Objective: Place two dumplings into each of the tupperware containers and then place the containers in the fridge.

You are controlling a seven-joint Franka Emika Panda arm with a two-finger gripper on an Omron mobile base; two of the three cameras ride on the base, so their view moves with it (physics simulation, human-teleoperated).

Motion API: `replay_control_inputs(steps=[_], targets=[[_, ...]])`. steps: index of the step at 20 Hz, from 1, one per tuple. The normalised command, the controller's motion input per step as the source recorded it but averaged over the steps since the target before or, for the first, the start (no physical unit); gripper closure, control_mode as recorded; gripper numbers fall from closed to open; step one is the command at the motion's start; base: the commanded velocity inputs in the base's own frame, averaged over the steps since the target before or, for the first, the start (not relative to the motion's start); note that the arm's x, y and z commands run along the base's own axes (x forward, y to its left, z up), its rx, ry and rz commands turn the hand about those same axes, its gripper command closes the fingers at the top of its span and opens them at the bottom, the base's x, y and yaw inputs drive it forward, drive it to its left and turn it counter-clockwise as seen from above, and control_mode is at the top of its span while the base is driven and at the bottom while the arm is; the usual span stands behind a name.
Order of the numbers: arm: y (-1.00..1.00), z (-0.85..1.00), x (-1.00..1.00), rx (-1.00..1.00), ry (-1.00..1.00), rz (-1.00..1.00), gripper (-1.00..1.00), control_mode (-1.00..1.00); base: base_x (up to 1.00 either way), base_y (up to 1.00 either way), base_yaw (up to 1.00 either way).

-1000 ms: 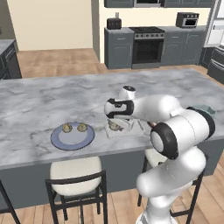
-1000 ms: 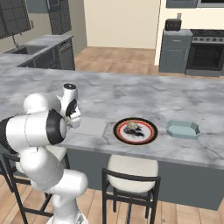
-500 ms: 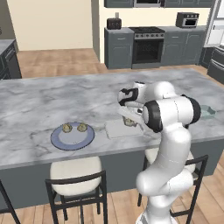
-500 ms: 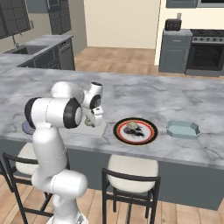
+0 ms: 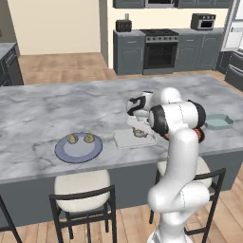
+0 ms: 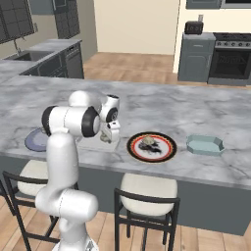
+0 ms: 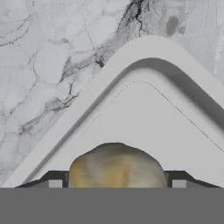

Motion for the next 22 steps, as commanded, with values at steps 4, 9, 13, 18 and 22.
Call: replay_control_inputs(steps=[4, 9, 13, 18, 22], targets=[[-0.01, -0.45, -0.02, -0.12, 0.01, -0.01, -1.00, -1.00, 0.00, 0.00, 0.00], [-0.10, -0.13, -0.30, -0.05, -0.03, -0.05, -1.00, -1.00, 0.00, 0.00, 0.00], [0.00, 0.02, -0.09, 0.00, -0.19, 0.00, -1.00, -1.00, 0.00, 0.00, 0.00], [0.00, 0.37, -0.11, 0.00, -0.22, 0.01, -1.00, -1.00, 0.00, 0.00, 0.00], [0.06, 0.63, -0.51, -0.06, -0.17, 0.36, -1.00, -1.00, 0.00, 0.00, 0.00]])
